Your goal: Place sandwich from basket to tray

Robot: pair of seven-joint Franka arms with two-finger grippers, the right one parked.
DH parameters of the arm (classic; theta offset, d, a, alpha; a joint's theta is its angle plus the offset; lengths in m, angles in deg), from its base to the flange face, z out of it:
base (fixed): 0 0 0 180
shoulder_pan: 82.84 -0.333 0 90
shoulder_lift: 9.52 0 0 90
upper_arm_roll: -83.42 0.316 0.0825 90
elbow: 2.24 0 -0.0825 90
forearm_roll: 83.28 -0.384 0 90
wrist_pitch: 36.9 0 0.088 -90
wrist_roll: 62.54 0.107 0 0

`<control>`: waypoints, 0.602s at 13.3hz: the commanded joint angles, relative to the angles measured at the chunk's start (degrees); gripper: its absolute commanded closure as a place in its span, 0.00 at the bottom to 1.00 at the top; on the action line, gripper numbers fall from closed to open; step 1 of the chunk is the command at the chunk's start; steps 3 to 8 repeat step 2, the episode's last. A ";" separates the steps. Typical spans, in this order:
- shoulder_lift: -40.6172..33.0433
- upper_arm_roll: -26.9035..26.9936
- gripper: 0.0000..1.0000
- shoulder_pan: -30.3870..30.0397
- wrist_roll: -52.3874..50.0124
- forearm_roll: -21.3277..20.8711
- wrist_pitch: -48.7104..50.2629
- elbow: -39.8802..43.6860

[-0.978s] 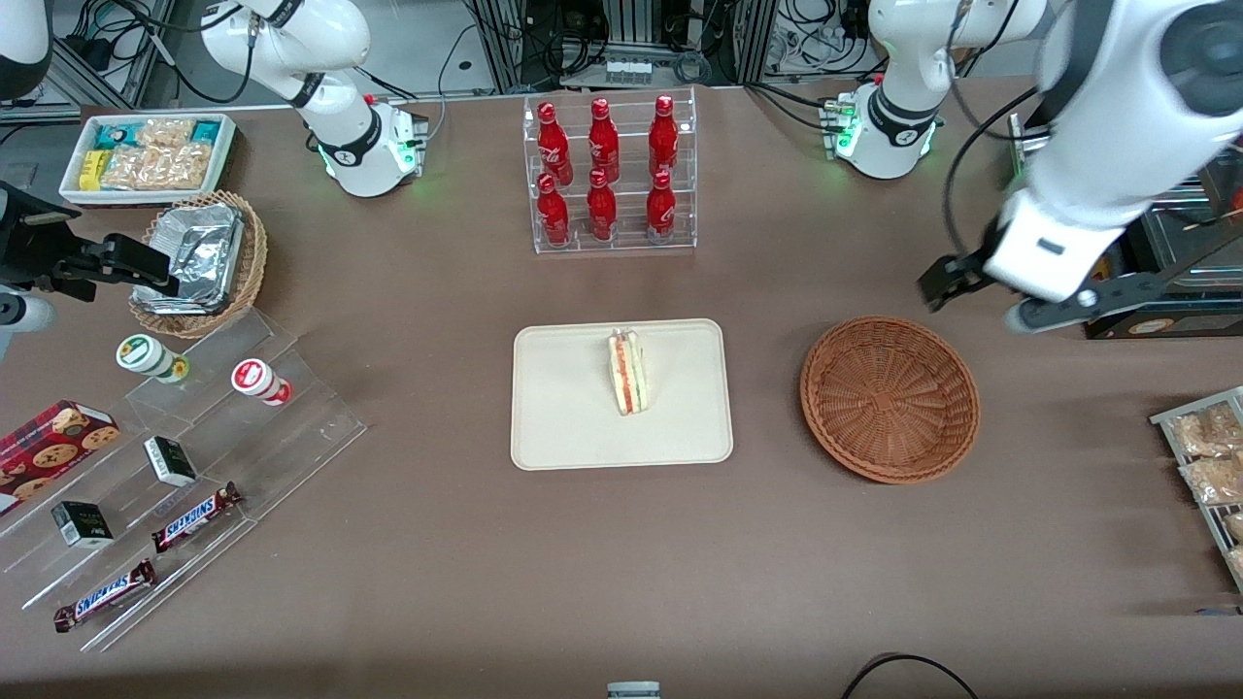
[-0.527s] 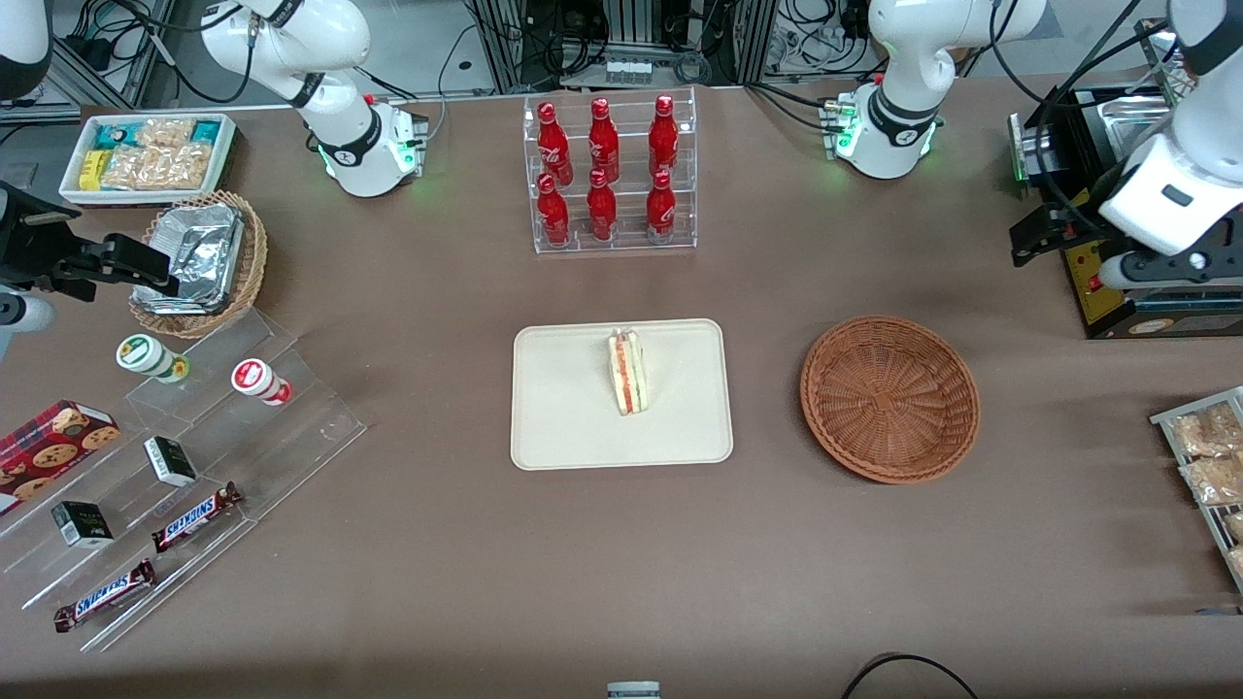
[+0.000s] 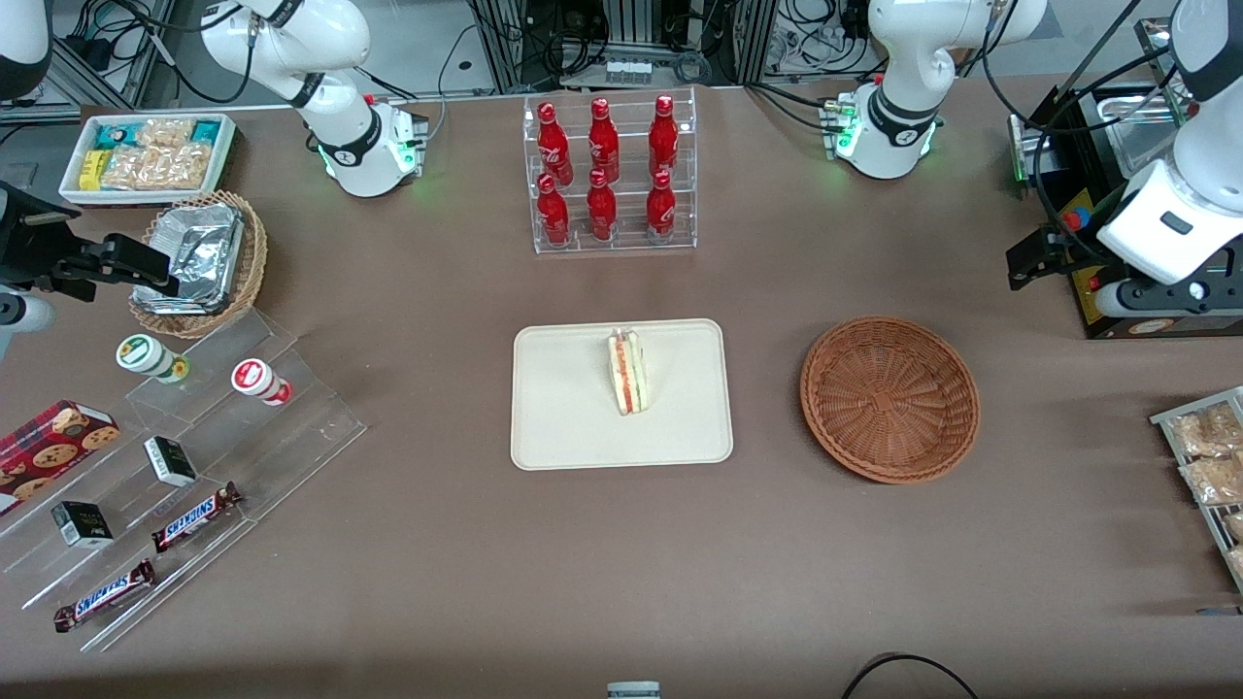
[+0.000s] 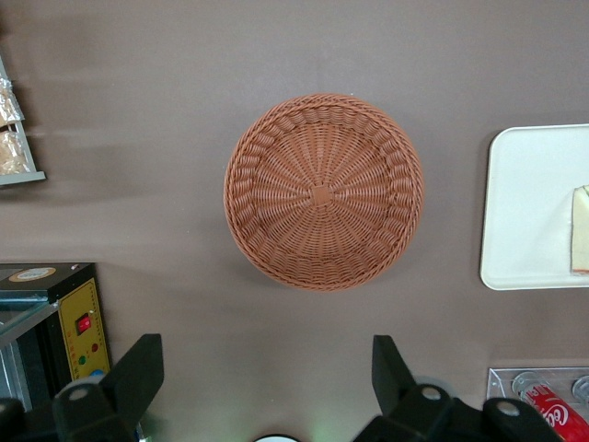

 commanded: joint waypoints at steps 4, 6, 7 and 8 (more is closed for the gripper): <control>0.35 0.53 0.00 0.45 0.53 -0.36 1.98 1.78; 0.35 0.53 0.00 0.45 0.53 -0.36 1.98 1.78; 0.35 0.53 0.00 0.45 0.53 -0.36 1.98 1.78; 0.35 0.53 0.00 0.45 0.53 -0.36 1.98 1.78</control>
